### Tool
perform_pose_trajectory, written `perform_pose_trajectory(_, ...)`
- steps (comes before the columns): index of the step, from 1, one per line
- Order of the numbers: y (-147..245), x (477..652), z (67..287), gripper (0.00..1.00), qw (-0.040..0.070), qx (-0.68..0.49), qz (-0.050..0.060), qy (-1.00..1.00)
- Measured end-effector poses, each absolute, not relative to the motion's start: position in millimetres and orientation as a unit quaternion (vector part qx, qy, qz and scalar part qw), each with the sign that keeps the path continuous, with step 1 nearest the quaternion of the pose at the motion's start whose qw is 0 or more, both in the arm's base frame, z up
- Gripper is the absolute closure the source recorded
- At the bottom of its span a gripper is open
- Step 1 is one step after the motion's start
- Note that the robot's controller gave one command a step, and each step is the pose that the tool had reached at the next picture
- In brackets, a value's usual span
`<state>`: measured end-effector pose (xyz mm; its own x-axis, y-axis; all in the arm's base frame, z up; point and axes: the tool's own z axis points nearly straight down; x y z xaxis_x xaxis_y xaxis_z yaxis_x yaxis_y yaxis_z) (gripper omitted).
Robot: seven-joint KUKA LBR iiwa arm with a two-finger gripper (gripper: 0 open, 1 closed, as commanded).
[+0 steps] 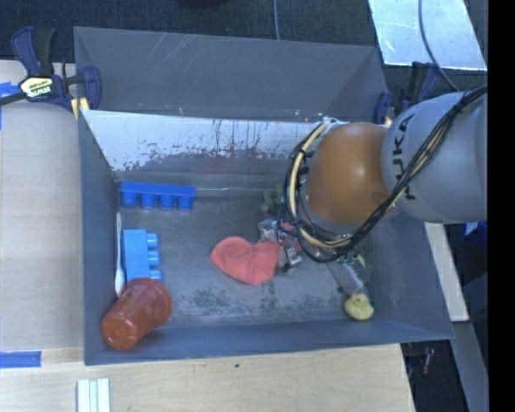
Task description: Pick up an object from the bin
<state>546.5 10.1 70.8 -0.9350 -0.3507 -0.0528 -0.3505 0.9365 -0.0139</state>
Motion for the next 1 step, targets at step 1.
perform_pose_trajectory(1, 10.1, 546.5, 70.8, 1.00, 0.027, -0.178, -0.002, 0.984)
